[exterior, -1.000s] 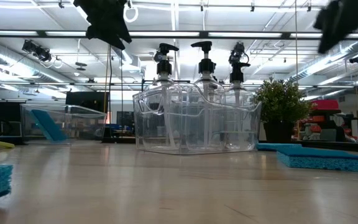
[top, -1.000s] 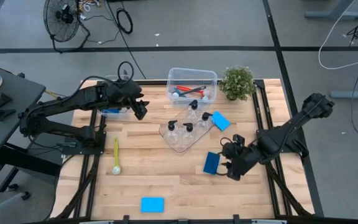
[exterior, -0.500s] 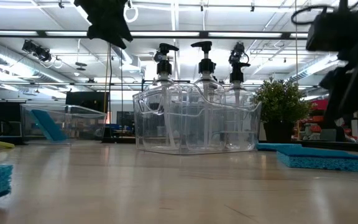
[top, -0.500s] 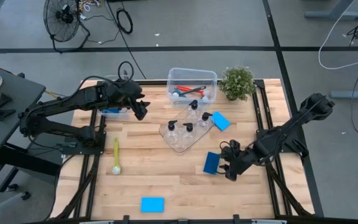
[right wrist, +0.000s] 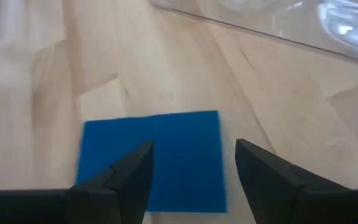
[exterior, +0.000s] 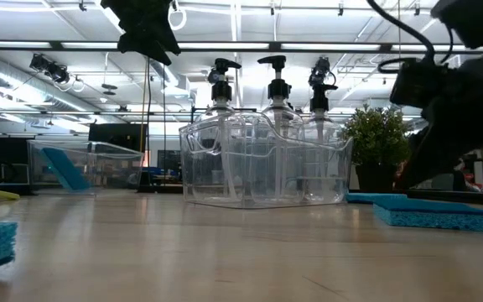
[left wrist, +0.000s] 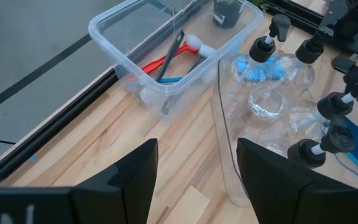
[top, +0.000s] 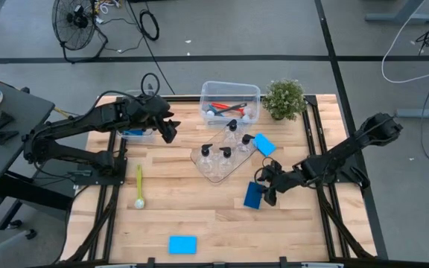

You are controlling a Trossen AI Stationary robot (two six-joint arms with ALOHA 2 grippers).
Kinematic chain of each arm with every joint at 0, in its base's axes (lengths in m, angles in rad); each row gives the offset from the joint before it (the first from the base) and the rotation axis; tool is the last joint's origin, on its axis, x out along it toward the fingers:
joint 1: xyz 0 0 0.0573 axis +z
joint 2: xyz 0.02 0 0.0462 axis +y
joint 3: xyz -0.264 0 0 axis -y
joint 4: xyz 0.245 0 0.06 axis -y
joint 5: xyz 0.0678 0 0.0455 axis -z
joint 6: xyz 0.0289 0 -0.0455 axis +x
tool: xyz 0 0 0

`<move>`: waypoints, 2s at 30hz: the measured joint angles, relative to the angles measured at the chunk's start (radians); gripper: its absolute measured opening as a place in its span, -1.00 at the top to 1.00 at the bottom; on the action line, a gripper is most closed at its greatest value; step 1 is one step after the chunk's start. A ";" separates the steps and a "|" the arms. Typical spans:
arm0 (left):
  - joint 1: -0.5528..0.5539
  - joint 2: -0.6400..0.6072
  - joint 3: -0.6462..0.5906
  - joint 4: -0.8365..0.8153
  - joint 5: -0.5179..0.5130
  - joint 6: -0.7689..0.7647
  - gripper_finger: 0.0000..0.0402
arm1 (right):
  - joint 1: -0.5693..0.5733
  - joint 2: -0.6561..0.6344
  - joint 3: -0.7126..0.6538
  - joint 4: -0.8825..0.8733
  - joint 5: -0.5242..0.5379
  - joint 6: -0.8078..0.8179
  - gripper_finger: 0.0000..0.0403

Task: Pick & Place Kitchen Sink Supplies
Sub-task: Put the blue sponge wipe into the left transparent bin

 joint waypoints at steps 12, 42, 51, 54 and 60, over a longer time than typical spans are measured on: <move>0.000 0.000 0.000 0.000 -0.012 -0.007 -0.11 | -0.045 0.000 -0.114 0.161 -0.060 -0.028 -0.12; 0.000 0.000 0.000 0.000 -0.030 -0.008 -0.11 | -0.049 0.048 -0.142 0.253 -0.122 -0.033 0.92; 0.000 0.000 0.000 0.054 -0.021 -0.004 -0.11 | -0.049 0.048 -0.110 0.312 -0.153 0.014 0.99; 0.000 0.000 0.018 0.070 -0.011 0.000 -0.11 | -0.049 0.045 -0.068 0.313 -0.172 0.013 0.99; 0.000 0.000 0.071 0.119 -0.010 0.009 -0.11 | -0.049 0.003 0.051 0.311 -0.200 -0.016 1.00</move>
